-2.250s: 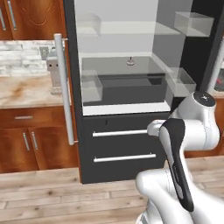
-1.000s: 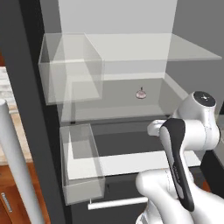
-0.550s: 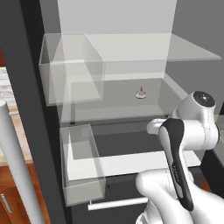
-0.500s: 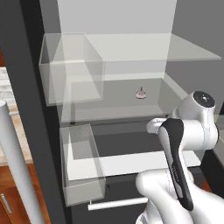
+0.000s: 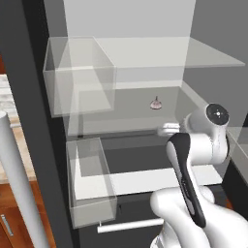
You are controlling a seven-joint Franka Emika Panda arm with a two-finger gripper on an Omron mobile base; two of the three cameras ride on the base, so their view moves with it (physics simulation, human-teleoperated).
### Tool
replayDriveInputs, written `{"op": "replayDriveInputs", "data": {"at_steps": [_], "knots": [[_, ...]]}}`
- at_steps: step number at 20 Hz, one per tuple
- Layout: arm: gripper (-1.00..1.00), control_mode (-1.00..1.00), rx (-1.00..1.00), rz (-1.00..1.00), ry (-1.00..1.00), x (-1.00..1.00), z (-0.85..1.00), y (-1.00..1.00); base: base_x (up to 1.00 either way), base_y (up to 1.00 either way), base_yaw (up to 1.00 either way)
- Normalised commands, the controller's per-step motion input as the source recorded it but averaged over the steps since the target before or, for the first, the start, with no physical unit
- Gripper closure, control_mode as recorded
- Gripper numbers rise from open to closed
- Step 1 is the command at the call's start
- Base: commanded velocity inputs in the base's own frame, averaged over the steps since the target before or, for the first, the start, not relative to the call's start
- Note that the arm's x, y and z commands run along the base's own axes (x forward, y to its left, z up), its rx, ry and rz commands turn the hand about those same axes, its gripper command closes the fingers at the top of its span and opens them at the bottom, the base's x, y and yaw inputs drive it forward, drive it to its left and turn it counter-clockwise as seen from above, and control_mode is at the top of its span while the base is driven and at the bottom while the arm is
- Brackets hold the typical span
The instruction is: Place one garlic and one fish in each tupperware on the nearby counter, to pack two identical lunches.
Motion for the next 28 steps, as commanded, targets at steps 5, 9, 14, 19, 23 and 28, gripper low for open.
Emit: {"op": "replayDriveInputs", "data": {"at_steps": [5,9,14,19,23,28], "knots": [[-1.0,-1.0,0.0,-0.06,-0.09,0.52,0.33,-0.18,0.0,0.0,0.0],[-1.0,-1.0,0.0,-0.06,0.0,0.72,0.17,-0.34,0.0,0.0,0.0],[-1.0,-1.0,0.0,-0.02,0.0,0.81,0.06,-0.16,0.0,0.0,0.0],[-1.0,-1.0,0.0,0.0,0.01,0.61,0.0,0.0,0.0,0.0,0.0],[-1.0,-1.0,0.0,0.0,0.01,0.45,0.0,0.0,0.0,0.0,0.0],[-1.0,-1.0,0.0,0.0,0.0,0.55,0.0,0.0,0.0,0.0,0.0]]}}
